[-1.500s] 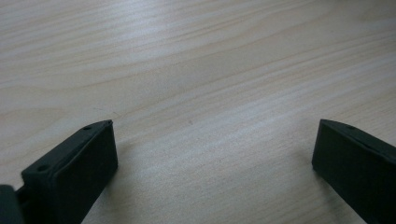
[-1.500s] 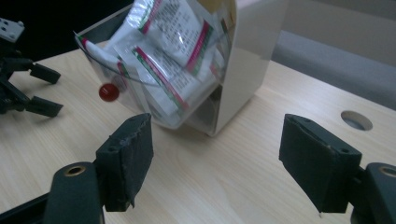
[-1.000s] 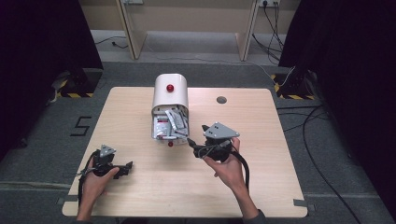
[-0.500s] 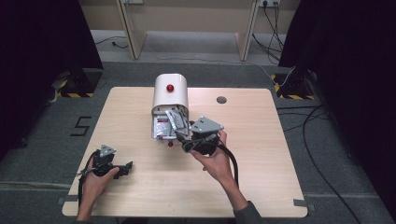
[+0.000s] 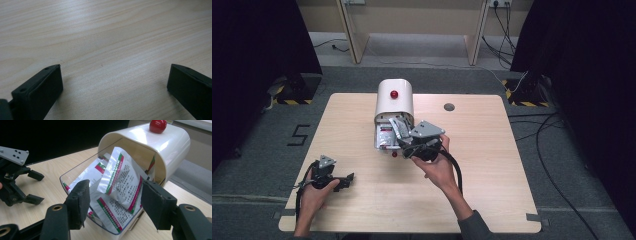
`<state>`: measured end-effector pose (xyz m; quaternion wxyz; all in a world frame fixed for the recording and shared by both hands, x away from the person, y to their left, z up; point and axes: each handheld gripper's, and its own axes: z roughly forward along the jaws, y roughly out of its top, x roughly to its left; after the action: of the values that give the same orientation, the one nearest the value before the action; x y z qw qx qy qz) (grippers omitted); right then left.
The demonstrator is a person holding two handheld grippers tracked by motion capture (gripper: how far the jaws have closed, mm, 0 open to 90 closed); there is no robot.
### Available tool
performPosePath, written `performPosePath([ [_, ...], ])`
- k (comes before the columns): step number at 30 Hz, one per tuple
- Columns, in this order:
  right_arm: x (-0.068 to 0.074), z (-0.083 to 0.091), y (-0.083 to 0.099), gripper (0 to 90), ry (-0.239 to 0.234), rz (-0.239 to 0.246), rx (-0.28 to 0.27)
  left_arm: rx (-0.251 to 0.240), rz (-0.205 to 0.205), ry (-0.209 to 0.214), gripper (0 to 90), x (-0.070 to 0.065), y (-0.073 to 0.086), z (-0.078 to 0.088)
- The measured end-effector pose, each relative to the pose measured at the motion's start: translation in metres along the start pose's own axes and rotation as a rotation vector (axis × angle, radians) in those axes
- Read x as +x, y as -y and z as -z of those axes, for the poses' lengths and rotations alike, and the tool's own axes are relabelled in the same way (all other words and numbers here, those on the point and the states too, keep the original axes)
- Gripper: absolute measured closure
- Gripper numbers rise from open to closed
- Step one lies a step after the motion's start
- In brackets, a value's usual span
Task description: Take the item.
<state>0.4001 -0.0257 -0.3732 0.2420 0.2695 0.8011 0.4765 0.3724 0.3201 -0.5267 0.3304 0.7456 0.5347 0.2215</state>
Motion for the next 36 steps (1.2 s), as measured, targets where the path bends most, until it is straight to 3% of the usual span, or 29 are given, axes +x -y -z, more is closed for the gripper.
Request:
performPosePath([
  [20,-0.001,-0.015,-0.007,45.6,0.018,0.025,0.024,0.000,0.000,0.000,0.0,0.000,0.000,0.000],
  [32,0.007,-0.024,-0.010,47.4,0.008,0.055,0.046,0.001,0.000,0.000,0.0,0.000,0.000,0.000],
  [36,0.006,-0.027,-0.011,51.4,0.032,0.068,0.056,0.001,0.000,0.000,0.0,0.000,0.000,0.000],
])
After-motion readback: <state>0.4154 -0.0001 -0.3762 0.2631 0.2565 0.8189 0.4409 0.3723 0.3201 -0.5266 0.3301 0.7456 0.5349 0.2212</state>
